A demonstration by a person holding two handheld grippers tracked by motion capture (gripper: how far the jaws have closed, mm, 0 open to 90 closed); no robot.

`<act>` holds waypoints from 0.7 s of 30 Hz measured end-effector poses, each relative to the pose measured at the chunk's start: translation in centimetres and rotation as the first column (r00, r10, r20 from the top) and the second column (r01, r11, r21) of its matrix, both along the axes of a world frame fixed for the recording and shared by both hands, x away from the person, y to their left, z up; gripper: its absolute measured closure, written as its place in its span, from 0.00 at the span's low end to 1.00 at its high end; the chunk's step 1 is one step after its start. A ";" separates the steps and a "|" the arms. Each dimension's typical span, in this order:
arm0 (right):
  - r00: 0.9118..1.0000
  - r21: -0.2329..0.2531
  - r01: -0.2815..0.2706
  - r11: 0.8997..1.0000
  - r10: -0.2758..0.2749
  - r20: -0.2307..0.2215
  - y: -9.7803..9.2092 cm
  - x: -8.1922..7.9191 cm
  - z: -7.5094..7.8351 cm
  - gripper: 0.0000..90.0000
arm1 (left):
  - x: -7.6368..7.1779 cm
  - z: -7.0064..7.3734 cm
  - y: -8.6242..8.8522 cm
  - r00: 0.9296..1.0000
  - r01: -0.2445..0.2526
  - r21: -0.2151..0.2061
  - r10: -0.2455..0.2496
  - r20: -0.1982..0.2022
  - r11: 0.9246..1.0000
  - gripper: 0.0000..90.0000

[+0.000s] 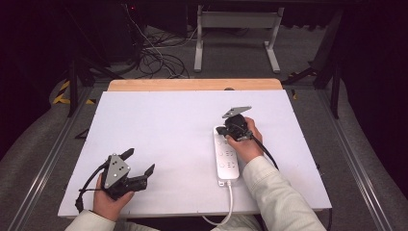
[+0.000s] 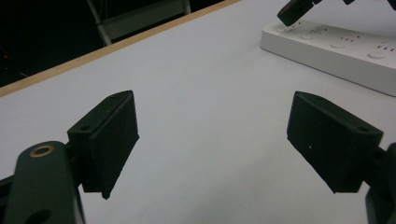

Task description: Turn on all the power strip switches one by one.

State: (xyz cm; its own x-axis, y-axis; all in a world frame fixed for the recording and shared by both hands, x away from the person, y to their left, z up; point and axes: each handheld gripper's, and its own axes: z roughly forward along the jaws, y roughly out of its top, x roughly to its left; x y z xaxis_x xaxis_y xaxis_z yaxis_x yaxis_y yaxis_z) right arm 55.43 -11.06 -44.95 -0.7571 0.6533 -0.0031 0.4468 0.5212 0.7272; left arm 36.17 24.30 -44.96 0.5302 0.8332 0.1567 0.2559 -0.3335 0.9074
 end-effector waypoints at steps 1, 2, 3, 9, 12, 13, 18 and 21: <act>1.000 -0.004 0.004 1.000 -0.004 0.002 0.0 0.1 -0.1 1.00 | 0.0 0.0 0.0 1.000 0.000 0.000 0.000 0.000 1.000 0.19; 1.000 -0.001 0.009 1.000 -0.009 0.001 0.1 0.1 -0.2 1.00 | 0.0 0.0 0.0 1.000 -0.001 0.007 0.001 0.003 1.000 0.19; 1.000 -0.004 0.009 1.000 -0.009 0.001 0.1 0.2 -0.2 1.00 | 0.0 0.0 0.0 1.000 -0.001 0.001 0.001 0.001 1.000 0.19; 1.000 0.000 0.027 1.000 -0.027 0.006 0.1 0.4 -0.5 1.00 | 0.0 0.0 0.0 1.000 -0.001 0.001 0.001 0.000 1.000 0.19; 1.000 0.003 0.024 1.000 -0.024 0.008 0.1 0.4 -0.5 1.00 | 0.0 0.0 0.0 1.000 -0.002 0.000 0.002 0.001 1.000 0.19; 1.000 0.006 0.022 1.000 -0.022 0.005 0.1 0.5 -0.6 1.00 | 0.0 0.0 0.0 1.000 -0.002 0.000 0.002 0.001 1.000 0.19; 1.000 0.000 0.018 1.000 -0.018 0.009 0.2 0.4 -0.6 1.00 | -0.1 0.0 -0.1 1.000 -0.001 0.002 0.001 0.002 1.000 0.19; 1.000 -0.001 0.018 1.000 -0.018 0.004 0.1 0.5 -0.6 1.00 | -0.1 0.0 -0.1 1.000 -0.001 0.002 0.001 0.002 1.000 0.19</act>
State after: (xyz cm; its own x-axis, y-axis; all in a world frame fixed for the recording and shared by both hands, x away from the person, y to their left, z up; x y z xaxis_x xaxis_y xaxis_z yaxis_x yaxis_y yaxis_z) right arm 55.89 -10.93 -45.59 -0.7450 0.6670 -0.0068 0.4532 0.5137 0.7285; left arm 36.11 24.24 -44.96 0.5288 0.8337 0.1594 0.2543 -0.3347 0.9074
